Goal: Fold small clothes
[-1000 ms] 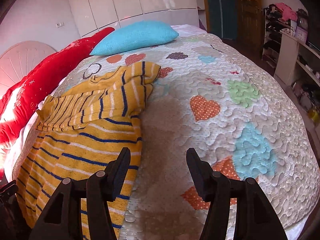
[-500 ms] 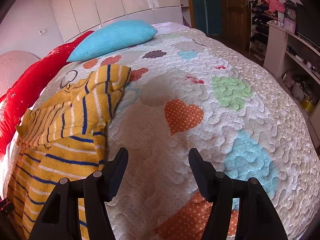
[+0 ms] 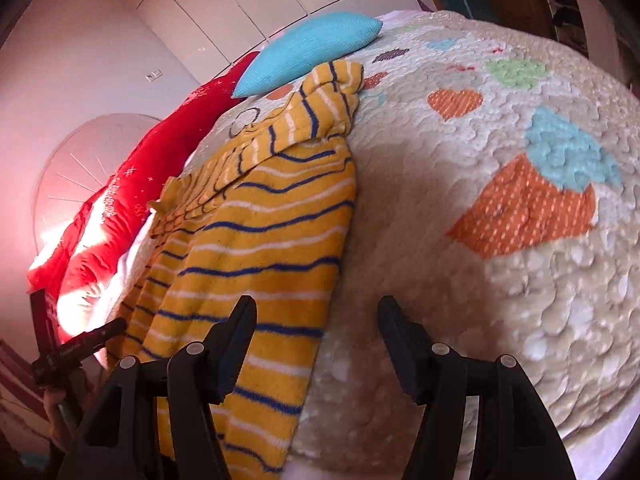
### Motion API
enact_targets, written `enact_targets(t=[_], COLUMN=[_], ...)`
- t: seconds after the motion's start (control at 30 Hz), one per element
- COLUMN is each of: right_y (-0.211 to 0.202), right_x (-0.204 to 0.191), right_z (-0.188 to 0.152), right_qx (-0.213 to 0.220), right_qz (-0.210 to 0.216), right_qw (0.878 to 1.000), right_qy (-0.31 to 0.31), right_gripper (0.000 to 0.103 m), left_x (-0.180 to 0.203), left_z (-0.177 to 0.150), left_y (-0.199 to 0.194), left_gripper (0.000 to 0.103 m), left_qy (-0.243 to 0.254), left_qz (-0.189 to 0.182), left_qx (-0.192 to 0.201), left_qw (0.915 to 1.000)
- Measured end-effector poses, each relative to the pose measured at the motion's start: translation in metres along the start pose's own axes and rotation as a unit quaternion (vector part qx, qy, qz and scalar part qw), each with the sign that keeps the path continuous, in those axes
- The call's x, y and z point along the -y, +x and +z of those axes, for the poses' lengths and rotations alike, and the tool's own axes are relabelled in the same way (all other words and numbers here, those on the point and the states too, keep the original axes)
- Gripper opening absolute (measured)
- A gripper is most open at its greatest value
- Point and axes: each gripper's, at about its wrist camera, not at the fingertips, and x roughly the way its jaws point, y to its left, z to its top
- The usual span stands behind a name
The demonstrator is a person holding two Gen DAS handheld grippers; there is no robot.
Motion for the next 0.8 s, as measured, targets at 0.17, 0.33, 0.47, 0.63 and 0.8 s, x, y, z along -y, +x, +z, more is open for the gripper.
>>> enact_targets(t=[0.17,0.33,0.47,0.63,0.8], right_y=[-0.003,0.001,-0.006,0.005,-0.003], right_x=[-0.017,-0.034,-0.035,-0.022,-0.026], right_z=[-0.031,-0.057,-0.069,-0.075,-0.066], right_qx=[-0.022,-0.044,-0.029,-0.047,-0.051], right_qz=[0.066,0.102,0.104,0.109,0.118], right_qw=[0.998,0.994,0.994,0.992,0.991], right_qy=[-0.003,0.000,0.012,0.050,0.046], right_gripper=[0.068,0.068,0.063,0.014,0.011], left_x=[-0.011,-0.030,-0.026,0.005,0.010], left_z=[-0.012,-0.019,-0.023,-0.032,-0.026], left_y=[-0.013,-0.028,-0.029,-0.016,-0.014], left_gripper=[0.080,0.080,0.080,0.079,0.010], left_qy=[-0.012,-0.046,-0.033,0.013,0.004], left_qz=[-0.016,-0.022,-0.047,-0.082,-0.046], left_qx=[0.018,0.039,0.033,0.008,-0.007], left_qw=[0.9996,0.9979,0.9978,0.9965,0.9989])
